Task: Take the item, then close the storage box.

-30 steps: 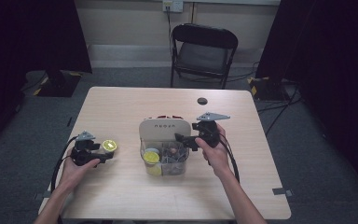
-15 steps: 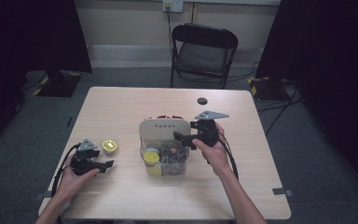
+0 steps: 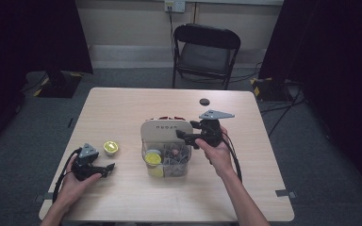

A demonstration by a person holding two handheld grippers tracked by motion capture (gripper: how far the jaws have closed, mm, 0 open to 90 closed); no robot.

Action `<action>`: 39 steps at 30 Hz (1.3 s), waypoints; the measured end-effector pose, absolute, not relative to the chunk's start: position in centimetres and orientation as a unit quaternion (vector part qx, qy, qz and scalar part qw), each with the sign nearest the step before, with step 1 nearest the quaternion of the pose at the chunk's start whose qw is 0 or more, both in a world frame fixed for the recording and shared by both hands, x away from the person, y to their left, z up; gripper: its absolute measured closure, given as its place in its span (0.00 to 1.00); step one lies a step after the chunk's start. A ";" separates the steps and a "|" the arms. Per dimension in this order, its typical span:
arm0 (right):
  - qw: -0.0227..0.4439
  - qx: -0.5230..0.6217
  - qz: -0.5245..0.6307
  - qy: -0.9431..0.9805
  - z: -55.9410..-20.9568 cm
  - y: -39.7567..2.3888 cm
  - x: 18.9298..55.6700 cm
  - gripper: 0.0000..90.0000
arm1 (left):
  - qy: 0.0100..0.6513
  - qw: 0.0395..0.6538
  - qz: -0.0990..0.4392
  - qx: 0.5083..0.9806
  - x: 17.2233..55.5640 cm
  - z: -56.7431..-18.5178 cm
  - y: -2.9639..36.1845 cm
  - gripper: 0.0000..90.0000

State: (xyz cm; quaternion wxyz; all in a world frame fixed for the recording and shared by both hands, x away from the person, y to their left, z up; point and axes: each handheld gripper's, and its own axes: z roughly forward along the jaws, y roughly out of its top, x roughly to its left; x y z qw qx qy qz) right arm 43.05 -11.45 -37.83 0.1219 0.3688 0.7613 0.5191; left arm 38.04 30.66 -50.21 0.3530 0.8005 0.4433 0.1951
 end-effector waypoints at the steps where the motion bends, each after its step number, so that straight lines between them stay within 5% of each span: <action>1: 0.122 0.367 0.522 0.760 -37.7 -11.5 42.9 0.29 | 0.443 0.353 0.195 0.801 38.0 -50.2 30.7 0.15; 14: 0.116 0.341 0.545 0.757 -36.6 -11.8 41.5 0.55 | 0.443 0.354 0.195 0.801 38.0 -50.2 30.7 0.15; 39: 0.089 0.317 0.548 0.769 -36.2 -11.8 40.4 0.53 | 0.442 0.354 0.194 0.801 38.1 -50.2 30.7 0.15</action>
